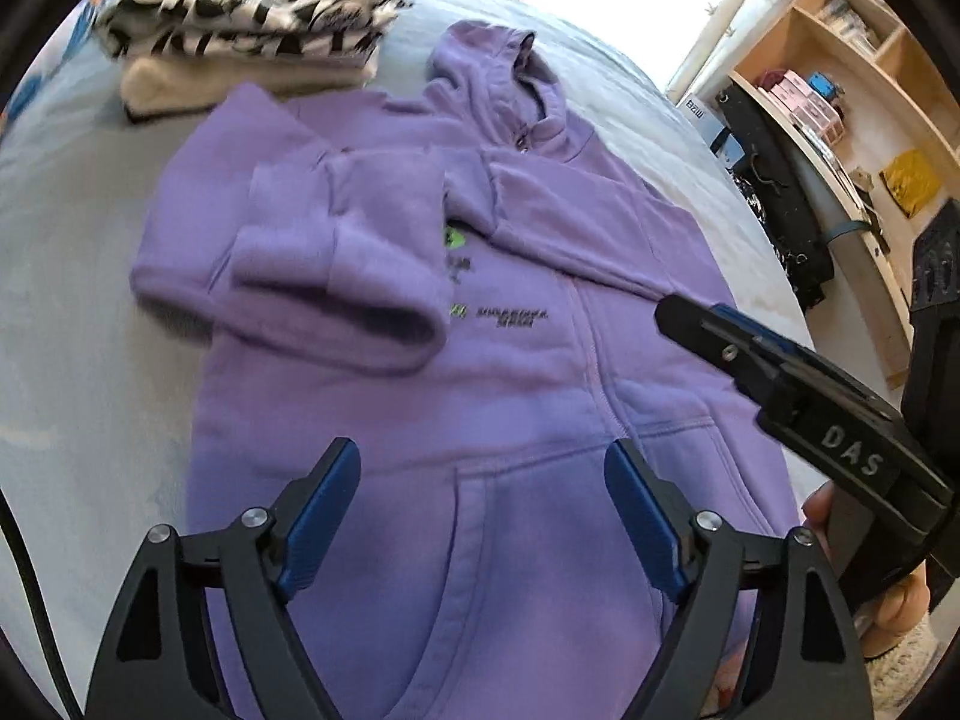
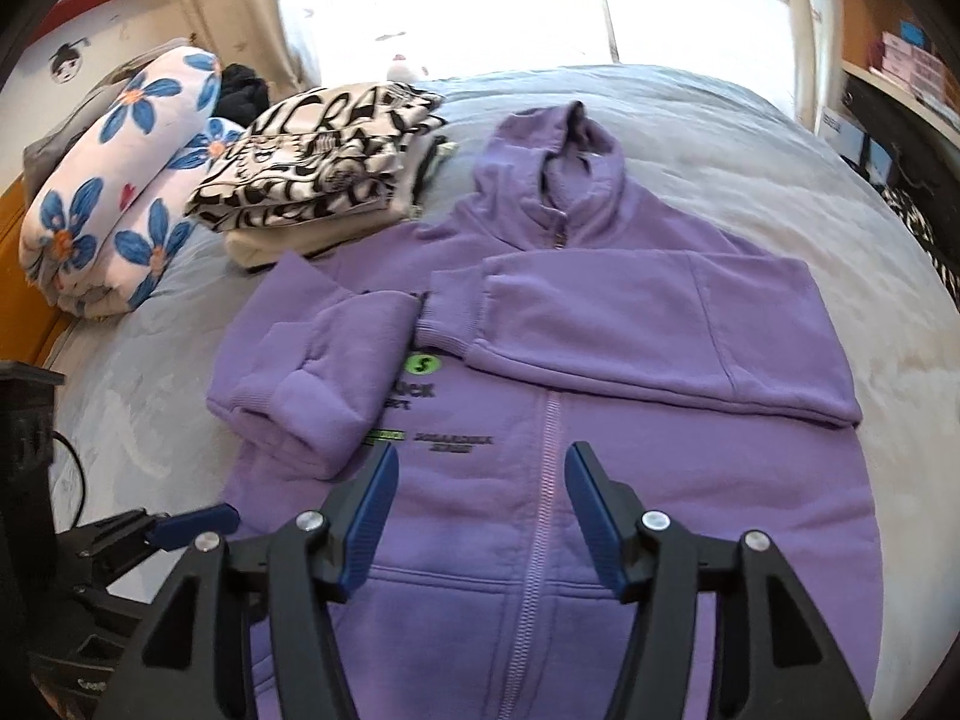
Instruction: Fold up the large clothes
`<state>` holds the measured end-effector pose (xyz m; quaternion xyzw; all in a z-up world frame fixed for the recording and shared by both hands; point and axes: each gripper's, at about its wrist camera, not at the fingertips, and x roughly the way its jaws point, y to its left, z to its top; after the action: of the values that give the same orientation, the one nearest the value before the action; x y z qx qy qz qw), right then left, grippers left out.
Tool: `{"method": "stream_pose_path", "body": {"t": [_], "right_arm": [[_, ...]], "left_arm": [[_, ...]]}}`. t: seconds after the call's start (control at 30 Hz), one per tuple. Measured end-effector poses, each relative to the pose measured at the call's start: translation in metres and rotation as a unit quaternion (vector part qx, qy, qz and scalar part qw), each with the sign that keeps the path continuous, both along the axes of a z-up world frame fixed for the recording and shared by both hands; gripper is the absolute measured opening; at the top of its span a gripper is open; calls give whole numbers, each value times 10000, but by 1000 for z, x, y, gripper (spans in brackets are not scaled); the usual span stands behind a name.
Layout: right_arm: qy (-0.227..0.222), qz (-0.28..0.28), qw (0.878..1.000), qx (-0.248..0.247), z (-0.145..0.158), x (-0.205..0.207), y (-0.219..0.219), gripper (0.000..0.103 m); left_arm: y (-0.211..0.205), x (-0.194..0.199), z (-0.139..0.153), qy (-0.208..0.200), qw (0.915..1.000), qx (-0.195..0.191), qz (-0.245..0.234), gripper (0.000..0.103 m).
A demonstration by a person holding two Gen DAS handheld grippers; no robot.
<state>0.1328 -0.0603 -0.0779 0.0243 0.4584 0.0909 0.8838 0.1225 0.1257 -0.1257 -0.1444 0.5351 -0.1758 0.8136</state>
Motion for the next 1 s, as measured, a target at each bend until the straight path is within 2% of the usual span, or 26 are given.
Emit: {"method": "stream_pose_path", "body": {"t": [0.3,0.43,0.53,0.73,0.77,0.8,0.87,1.0], "right_arm": [[-26,896,9959,-127,-4,6,51,58],[-41,1432,9885,-477,-15,18,87,58],[9,1688,9814,-912,-32,31,109,58],[230,2030,9629,-1764,-73,51,141,58],[221,2081,9605,-1833,-76,53,144,56],[225,2079,9605,-1836,-77,55,144,37],[235,1974,9639,-1771,-70,63,142,14],[-286,1668,9792,-1120,-20,75,117,14]], "left_arm": [[52,-13,-8,7,9972,121,734,82],[76,-10,-9,-45,9933,319,1108,82],[91,-8,-13,-50,9904,474,1295,82],[107,-7,-23,69,9885,486,1430,82],[107,-6,-24,82,9884,487,1439,82],[108,-6,-25,93,9882,482,1450,82],[108,-6,-25,108,9881,471,1461,82],[104,-4,-25,90,9883,483,1441,82]]}}
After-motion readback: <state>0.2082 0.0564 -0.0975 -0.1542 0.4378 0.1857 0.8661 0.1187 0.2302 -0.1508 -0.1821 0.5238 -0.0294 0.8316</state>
